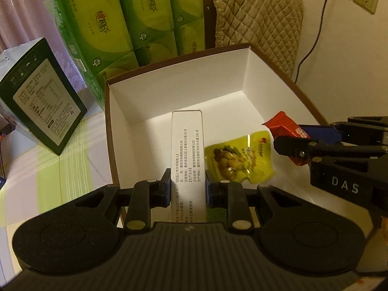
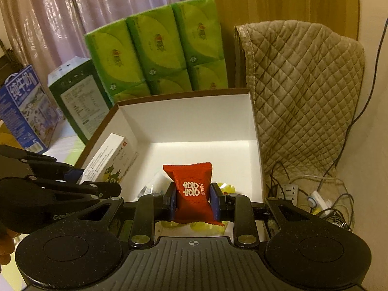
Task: Organize objects
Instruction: 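Lower the ointment box into the brown box with the left tool while the right tool releases the packet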
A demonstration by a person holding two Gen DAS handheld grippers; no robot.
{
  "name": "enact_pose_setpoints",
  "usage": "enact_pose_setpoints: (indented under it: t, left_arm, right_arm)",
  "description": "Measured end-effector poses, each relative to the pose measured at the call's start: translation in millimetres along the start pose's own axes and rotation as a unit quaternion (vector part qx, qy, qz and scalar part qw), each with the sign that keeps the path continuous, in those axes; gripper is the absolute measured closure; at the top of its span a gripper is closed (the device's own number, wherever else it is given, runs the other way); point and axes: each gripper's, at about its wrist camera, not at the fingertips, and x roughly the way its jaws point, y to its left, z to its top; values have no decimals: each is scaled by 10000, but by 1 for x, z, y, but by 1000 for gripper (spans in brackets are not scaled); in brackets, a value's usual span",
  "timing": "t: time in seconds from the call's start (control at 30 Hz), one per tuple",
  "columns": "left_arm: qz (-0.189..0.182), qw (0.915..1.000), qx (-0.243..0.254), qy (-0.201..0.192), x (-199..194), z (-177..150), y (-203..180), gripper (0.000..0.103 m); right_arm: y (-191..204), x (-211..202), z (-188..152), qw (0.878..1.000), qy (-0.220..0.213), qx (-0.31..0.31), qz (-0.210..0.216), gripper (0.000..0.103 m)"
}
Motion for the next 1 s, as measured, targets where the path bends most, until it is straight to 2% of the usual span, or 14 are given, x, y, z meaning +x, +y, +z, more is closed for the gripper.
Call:
enact_pose_setpoints:
  t: [0.33, 0.47, 0.57, 0.9, 1.0]
  left_arm:
    - [88, 9998, -67, 137, 31, 18, 13, 81]
    - [72, 9999, -138, 61, 37, 26, 18, 80]
    - [93, 9999, -102, -47, 38, 31, 21, 70]
    - [82, 9998, -188, 22, 37, 26, 30, 65]
    - [85, 9997, -236, -5, 32, 24, 33, 62]
  right_arm:
    - [-5, 32, 12, 9999, 137, 84, -57, 78]
    - [-6, 39, 15, 9998, 152, 136, -65, 78]
    - [-5, 41, 17, 9998, 135, 148, -53, 78]
    - [-4, 44, 20, 9997, 75, 215, 3, 78]
    - [-4, 42, 21, 9993, -155, 353, 29, 78]
